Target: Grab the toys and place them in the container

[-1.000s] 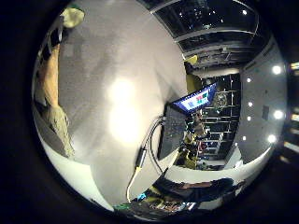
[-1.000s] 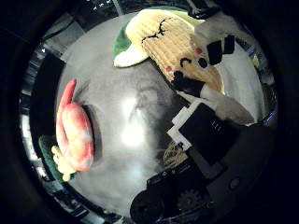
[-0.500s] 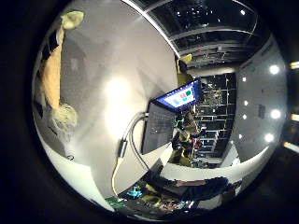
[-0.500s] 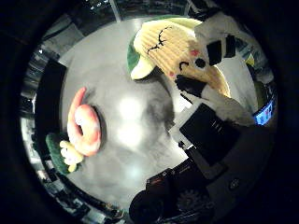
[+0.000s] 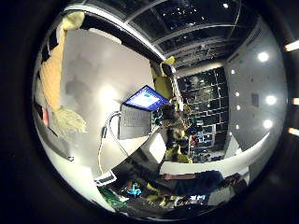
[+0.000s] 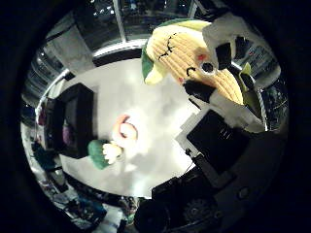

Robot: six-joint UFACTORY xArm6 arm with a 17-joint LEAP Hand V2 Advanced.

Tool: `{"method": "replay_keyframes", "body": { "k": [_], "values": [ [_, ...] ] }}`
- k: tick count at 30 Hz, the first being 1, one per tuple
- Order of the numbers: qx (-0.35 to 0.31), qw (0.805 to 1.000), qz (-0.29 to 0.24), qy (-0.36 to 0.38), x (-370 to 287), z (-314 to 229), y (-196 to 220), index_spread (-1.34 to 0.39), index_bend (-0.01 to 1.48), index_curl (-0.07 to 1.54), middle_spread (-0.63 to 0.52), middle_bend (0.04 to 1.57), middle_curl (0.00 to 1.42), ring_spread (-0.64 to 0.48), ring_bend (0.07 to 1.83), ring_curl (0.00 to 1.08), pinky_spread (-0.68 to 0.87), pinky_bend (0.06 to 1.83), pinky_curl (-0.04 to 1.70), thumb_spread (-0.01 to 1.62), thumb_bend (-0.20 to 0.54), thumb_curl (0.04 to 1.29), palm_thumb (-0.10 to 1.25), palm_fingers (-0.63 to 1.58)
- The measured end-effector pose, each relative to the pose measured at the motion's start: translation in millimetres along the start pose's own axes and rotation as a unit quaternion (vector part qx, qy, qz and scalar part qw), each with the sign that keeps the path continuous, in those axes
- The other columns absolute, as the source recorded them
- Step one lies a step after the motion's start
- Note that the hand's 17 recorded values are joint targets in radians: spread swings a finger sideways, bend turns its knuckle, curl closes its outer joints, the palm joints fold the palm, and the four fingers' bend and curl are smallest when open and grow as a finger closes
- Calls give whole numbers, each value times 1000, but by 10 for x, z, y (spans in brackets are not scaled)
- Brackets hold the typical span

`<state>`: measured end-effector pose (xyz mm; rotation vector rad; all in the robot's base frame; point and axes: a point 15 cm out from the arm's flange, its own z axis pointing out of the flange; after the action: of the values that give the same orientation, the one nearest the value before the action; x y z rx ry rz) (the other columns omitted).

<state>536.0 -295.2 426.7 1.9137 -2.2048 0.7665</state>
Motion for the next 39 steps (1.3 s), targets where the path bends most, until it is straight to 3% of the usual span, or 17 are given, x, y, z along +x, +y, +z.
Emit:
{"method": "replay_keyframes", "body": {
  "k": [8, 16, 23, 29, 32, 33, 34, 39],
  "values": [
    [20, 995, -60, -76, -1191, -1262, 128, -406, 1088, 578, -449, 801, 552, -372, 422, 219, 204, 171, -1, 840, -24, 511, 1013, 684],
    [43, 984, -119, -128, -2668, -2057, 301, -408, 1082, 584, -445, 795, 563, -364, 418, 223, 205, 171, -1, 843, -23, 517, 1011, 685],
    [25, 972, -165, -163, -3828, -2202, 626, -409, 1079, 588, -445, 790, 571, -361, 409, 223, 212, 171, -1, 849, -24, 513, 1009, 685],
    [0, 969, -187, -165, -4359, -2070, 809, -410, 1085, 591, -441, 779, 574, -362, 410, 224, 217, 169, 0, 865, -25, 507, 1000, 679],
    [-7, 967, -194, -167, -4430, -2014, 839, -425, 966, 570, -413, 702, 557, -329, 440, 243, 229, 230, 30, 905, -32, 492, 961, 543],
    [-11, 966, -197, -166, -4439, -1987, 847, -438, 813, 542, -363, 605, 532, -293, 494, 266, 253, 313, 66, 939, -41, 468, 915, 407],
    [-16, 966, -198, -165, -4438, -1963, 862, -462, 504, 440, -277, 497, 488, -218, 561, 285, 278, 437, 113, 967, -44, 439, 853, 256],
    [-31, 967, -196, -157, -4247, -1749, 835, -472, 153, 301, -78, 276, 393, -30, 556, 276, 320, 595, 186, 989, -43, 386, 737, 71]
  ]
}}
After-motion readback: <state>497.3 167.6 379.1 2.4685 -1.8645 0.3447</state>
